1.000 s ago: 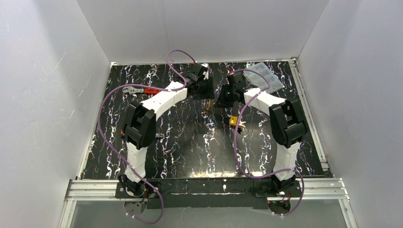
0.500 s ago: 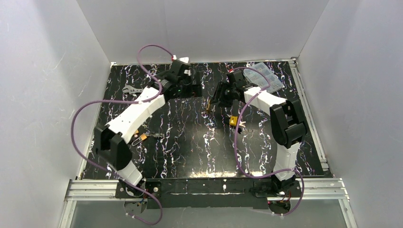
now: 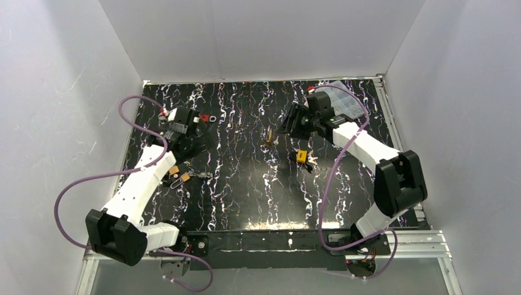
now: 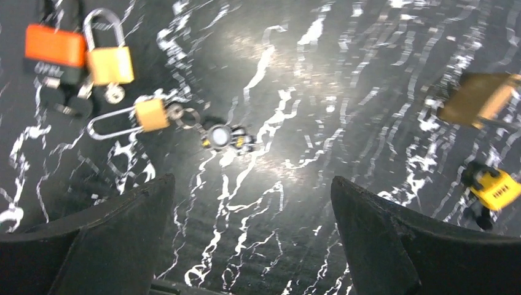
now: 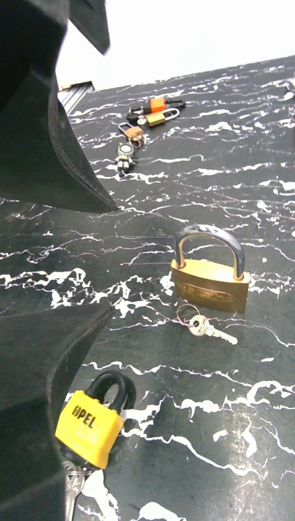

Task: Lock with the key
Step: Move the lock to the center of the board.

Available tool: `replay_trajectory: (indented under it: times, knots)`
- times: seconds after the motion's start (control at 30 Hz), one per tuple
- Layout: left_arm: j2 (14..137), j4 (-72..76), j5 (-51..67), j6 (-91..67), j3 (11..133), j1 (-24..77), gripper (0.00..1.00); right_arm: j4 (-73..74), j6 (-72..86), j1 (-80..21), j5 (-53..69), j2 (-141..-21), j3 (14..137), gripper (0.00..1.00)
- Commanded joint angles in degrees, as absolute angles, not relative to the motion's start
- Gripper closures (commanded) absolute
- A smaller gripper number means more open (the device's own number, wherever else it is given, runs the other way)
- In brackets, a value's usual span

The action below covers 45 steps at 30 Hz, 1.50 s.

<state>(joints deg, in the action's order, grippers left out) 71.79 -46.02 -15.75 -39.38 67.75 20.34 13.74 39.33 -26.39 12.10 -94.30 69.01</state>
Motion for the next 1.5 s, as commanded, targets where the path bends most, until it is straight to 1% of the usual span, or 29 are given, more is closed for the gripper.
replay_trajectory:
  times: [0.0, 0.07, 0.17, 0.43, 0.53, 0.63, 0.73, 0.93, 1.0, 1.03, 1.07, 1.17, 1.3, 1.47]
  knots:
    - [67.7, -49.6, -16.9, -45.8, 61.7, 14.8, 0.03, 14.6, 37.3, -26.9, 11.4, -88.1, 66.9, 0.37]
    - [67.9, -49.0, -15.0, -47.9, 59.6, 10.9, 0.04, 14.8, 36.9, -27.3, 11.3, -86.0, 65.8, 0.37]
    - [69.9, -46.3, -11.9, -51.2, 56.6, 8.0, 0.07, 14.8, 36.3, -27.9, 11.1, -83.2, 64.1, 0.37]
    - [79.6, -40.3, -12.0, -64.7, 53.6, 6.9, 0.23, 15.3, 35.3, -29.8, 12.0, -78.8, 61.1, 0.37]
    - [82.7, -38.7, -13.1, -68.4, 53.0, 6.8, 0.26, 15.9, 34.9, -30.1, 12.1, -77.0, 59.7, 0.37]
    - [85.5, -37.2, -13.4, -69.9, 52.9, 6.7, 0.27, 16.9, 34.2, -30.1, 11.9, -74.7, 58.5, 0.37]
    - [87.7, -36.6, -13.0, -70.9, 52.7, 6.7, 0.30, 17.8, 33.6, -30.1, 11.8, -72.3, 57.7, 0.37]
    - [90.0, -33.9, -10.0, -72.5, 50.4, 6.7, 0.46, 18.7, 33.3, -30.2, 12.4, -69.8, 57.1, 0.37]
    - [90.3, -33.4, -8.7, -72.7, 49.7, 6.8, 0.57, 18.7, 33.4, -30.1, 12.6, -69.6, 56.9, 0.37]
    - [90.2, -33.2, -8.3, -72.8, 49.4, 7.1, 0.65, 18.7, 33.4, -30.1, 12.7, -69.5, 56.8, 0.37]
    - [90.0, -32.9, -7.9, -72.9, 49.0, 7.4, 0.71, 18.6, 33.5, -30.1, 12.9, -69.4, 56.7, 0.38]
    - [88.3, -32.8, -7.3, -73.3, 47.7, 9.2, 0.82, 18.2, 33.6, -30.2, 13.1, -69.1, 56.2, 0.38]
    - [84.4, -32.9, -6.9, -74.7, 45.4, 13.2, 0.92, 17.4, 34.0, -30.6, 13.0, -68.4, 54.8, 0.39]
    - [79.3, -33.0, -7.5, -79.7, 41.9, 21.9, 0.95, 15.8, 34.4, -32.3, 12.1, -67.8, 53.2, 0.39]
